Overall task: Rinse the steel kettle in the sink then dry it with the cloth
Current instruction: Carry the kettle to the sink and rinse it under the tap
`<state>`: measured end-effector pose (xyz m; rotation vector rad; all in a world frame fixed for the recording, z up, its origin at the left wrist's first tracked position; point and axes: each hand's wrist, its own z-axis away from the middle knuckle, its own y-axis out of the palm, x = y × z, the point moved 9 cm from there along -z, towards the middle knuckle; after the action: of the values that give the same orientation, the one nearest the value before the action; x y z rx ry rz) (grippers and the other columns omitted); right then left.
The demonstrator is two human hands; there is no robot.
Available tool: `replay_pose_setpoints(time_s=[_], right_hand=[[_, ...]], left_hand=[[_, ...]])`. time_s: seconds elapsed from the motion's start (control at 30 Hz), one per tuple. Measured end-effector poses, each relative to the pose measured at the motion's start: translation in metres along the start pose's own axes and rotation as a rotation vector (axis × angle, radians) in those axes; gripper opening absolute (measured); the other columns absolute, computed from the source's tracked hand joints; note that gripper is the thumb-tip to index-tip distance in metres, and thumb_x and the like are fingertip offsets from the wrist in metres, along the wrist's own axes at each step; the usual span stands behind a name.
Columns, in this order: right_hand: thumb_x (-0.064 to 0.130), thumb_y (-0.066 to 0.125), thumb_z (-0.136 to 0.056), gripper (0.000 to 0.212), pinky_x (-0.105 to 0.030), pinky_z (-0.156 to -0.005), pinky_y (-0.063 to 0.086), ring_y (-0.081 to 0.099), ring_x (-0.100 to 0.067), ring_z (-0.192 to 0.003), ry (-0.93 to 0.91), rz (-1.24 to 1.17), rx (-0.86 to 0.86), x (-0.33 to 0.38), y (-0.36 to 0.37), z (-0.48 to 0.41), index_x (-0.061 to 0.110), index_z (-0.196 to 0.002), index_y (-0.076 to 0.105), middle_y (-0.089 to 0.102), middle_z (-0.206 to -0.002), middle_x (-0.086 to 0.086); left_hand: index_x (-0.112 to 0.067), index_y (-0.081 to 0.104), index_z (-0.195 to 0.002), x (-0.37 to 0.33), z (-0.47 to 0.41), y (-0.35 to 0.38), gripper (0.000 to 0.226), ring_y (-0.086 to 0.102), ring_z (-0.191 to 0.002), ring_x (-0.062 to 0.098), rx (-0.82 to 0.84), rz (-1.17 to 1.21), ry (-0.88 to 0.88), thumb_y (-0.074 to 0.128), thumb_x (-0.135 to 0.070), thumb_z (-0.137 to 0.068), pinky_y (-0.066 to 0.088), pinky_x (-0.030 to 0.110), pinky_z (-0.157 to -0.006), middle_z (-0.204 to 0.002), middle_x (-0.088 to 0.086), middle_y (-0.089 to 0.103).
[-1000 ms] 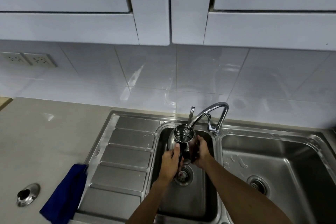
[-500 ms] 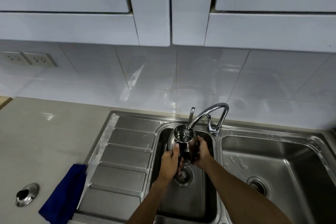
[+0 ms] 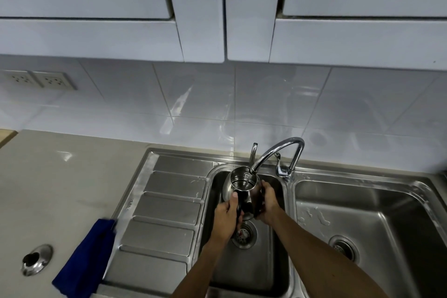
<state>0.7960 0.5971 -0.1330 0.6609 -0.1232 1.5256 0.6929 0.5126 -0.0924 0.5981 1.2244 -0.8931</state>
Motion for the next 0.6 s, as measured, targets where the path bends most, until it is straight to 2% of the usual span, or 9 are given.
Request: replay_pose_setpoints(time_s=[0.13,0.27,0.4,0.53,0.6], right_hand=[[0.056,0.045,-0.093,0.056,-0.035,-0.067,0.050,0.062,-0.031,-0.080,-0.004,0.001,-0.002,-0.002,0.000,-0.007,0.006,-0.103,0.067,0.068,-0.090,-0.016],[0.056,0.045,-0.094,0.059,-0.034,-0.064,0.049,0.063,-0.031,-0.080,-0.009,0.009,-0.001,-0.002,-0.002,-0.010,0.005,-0.112,0.067,0.069,-0.091,-0.018],[0.056,0.046,-0.094,0.057,-0.031,-0.062,0.048,0.064,-0.030,-0.078,-0.019,0.030,-0.030,-0.001,-0.006,-0.013,0.005,-0.112,0.066,0.069,-0.089,-0.017],[0.059,0.049,-0.089,0.065,-0.034,-0.067,0.054,0.067,-0.033,-0.086,-0.009,0.018,-0.033,-0.004,-0.006,-0.018,0.003,-0.117,0.068,0.071,-0.106,-0.021],[0.059,0.047,-0.091,0.064,-0.037,-0.070,0.054,0.066,-0.033,-0.088,0.001,0.001,-0.011,-0.006,-0.003,-0.016,0.004,-0.112,0.070,0.071,-0.104,-0.021]], left_hand=[[-0.007,0.059,-0.058,0.001,-0.002,-0.002,0.060,0.049,-0.040,0.016,0.000,-0.015,0.004,0.041,-0.042,-0.103,0.041,0.026,-0.043,-0.049,0.009,0.054],[-0.009,0.059,-0.056,0.000,-0.004,-0.003,0.060,0.048,-0.040,0.018,0.001,-0.018,0.004,0.041,-0.043,-0.103,0.041,0.025,-0.043,-0.048,0.010,0.054],[-0.009,0.059,-0.057,0.000,-0.003,-0.005,0.060,0.048,-0.039,0.017,0.000,-0.016,0.000,0.040,-0.042,-0.103,0.041,0.025,-0.042,-0.049,0.009,0.054],[-0.008,0.059,-0.058,0.001,-0.002,-0.005,0.060,0.049,-0.039,0.016,0.007,-0.021,-0.004,0.039,-0.042,-0.103,0.041,0.025,-0.043,-0.048,0.007,0.054],[-0.008,0.059,-0.056,0.001,-0.001,-0.005,0.061,0.048,-0.039,0.016,0.008,-0.025,-0.002,0.039,-0.042,-0.103,0.041,0.025,-0.043,-0.046,0.007,0.053]])
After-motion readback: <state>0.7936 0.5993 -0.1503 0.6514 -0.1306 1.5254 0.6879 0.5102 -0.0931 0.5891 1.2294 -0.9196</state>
